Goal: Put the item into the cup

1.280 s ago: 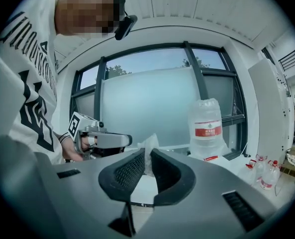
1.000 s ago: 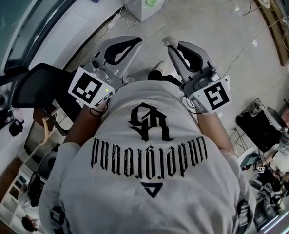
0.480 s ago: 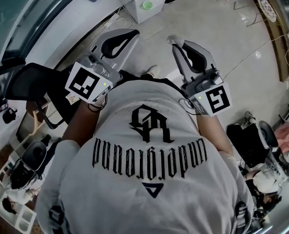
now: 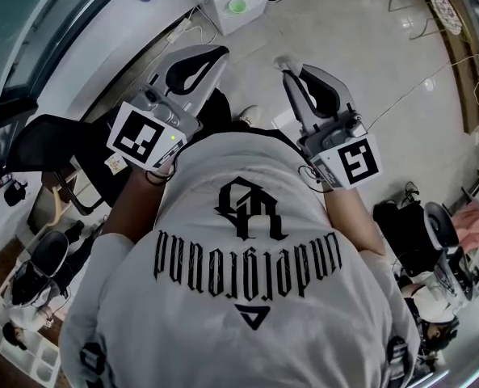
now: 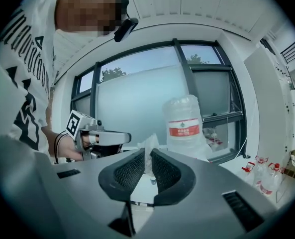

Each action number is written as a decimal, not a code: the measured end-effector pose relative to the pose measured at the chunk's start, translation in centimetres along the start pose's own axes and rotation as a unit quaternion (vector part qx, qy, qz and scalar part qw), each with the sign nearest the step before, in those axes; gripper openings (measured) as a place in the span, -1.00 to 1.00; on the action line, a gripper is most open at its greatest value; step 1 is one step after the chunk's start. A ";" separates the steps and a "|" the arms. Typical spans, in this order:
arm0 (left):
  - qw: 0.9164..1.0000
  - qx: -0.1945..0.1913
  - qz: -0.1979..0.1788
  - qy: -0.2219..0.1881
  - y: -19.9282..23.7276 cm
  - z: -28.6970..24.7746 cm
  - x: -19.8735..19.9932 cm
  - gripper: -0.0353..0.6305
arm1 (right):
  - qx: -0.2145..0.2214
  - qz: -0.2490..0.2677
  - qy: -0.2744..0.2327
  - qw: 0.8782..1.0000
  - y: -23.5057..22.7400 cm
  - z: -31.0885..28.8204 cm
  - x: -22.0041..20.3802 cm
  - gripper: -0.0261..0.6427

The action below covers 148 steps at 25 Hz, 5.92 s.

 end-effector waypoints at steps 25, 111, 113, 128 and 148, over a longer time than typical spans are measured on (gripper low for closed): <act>0.996 -0.035 0.051 0.071 14.3 -4.8 -6.1 -0.85 | -0.012 -0.002 0.111 0.994 -5.7 -14.7 -5.9 -0.78; 0.969 0.010 0.137 0.207 29.1 -13.5 -46.3 -0.85 | -0.077 0.008 0.263 0.962 -13.8 -41.3 -45.8 -0.77; 0.969 0.008 0.137 0.207 29.0 -13.6 -46.3 -0.85 | -0.078 0.010 0.265 0.961 -14.0 -41.3 -45.9 -0.77; 0.974 0.009 0.125 0.189 26.7 -14.2 -42.1 -0.85 | -0.092 0.009 0.224 0.970 -13.2 -35.6 -39.9 -0.78; 0.986 -0.030 0.067 0.150 10.8 -10.2 -25.1 -0.85 | -0.054 0.007 0.163 0.985 -5.5 -15.5 -21.9 -0.88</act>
Point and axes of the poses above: the fingertips, and each gripper's own axes: z backward along the fingers, y to its left, x out of its top, the point moved 9 cm from there along z, backward along the fingers, and after that the axes turned 13 degrees about -x, right-handed, at the moved point
